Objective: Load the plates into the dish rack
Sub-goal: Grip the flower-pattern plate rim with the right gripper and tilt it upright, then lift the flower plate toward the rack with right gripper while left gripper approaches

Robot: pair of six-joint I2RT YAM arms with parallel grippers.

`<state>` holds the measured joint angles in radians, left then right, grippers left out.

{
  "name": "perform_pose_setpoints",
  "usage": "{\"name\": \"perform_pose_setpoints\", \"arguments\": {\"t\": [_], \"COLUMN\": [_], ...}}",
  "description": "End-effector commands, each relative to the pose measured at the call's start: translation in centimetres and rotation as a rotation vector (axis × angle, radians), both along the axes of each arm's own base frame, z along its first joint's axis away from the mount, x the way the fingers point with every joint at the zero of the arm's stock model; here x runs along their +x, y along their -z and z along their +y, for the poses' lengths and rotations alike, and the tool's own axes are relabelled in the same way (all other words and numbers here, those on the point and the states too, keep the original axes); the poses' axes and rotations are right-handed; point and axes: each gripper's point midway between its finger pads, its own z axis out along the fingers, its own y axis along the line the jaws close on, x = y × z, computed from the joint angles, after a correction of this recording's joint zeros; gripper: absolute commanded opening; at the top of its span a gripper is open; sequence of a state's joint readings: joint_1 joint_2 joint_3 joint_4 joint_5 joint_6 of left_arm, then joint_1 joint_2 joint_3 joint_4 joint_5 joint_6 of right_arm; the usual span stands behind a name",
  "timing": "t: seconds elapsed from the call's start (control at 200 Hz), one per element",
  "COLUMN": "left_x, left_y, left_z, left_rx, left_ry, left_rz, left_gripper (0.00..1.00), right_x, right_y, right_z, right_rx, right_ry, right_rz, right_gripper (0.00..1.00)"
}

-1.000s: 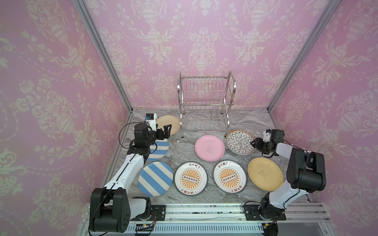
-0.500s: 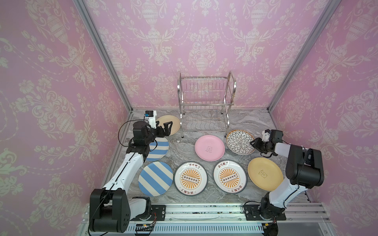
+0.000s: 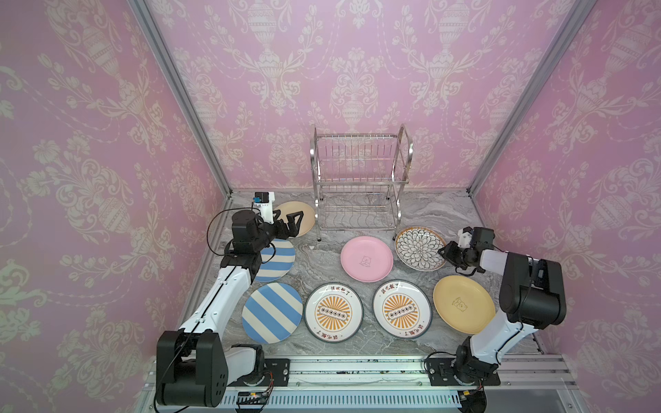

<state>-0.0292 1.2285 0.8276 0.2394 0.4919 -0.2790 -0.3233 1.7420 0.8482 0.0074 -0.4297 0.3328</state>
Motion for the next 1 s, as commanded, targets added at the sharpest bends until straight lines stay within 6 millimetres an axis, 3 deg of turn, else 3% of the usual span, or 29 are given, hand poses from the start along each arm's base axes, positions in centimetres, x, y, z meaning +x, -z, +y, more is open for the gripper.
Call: {"name": "perform_pose_setpoints", "arguments": {"t": [0.0, 0.325, 0.56, 0.761, 0.996], "left_x": [0.2, 0.8, 1.6, 3.2, 5.9], "left_y": [-1.6, -1.9, -2.3, -2.3, -2.6], "left_z": [-1.0, -1.7, -2.2, -2.2, -3.3], "left_rx": [-0.012, -0.004, 0.031, 0.066, 0.077], "left_ry": [0.052, 0.087, 0.109, 0.114, 0.179], "left_rz": [-0.036, -0.053, -0.068, -0.097, -0.153], "left_gripper": [0.99, 0.99, 0.99, 0.99, 0.99], "right_x": [0.3, -0.2, -0.2, -0.8, -2.7], "right_y": [-1.0, -2.1, -4.4, -8.0, -14.6], "right_z": [-0.4, -0.5, -1.0, -1.3, -2.2], "right_rx": [-0.019, -0.038, -0.080, -0.133, -0.263], "right_ry": [0.015, 0.021, 0.023, 0.013, 0.046], "right_rz": [-0.024, -0.036, -0.061, -0.084, -0.141], "right_gripper": [0.24, 0.08, 0.00, 0.00, 0.00]}}
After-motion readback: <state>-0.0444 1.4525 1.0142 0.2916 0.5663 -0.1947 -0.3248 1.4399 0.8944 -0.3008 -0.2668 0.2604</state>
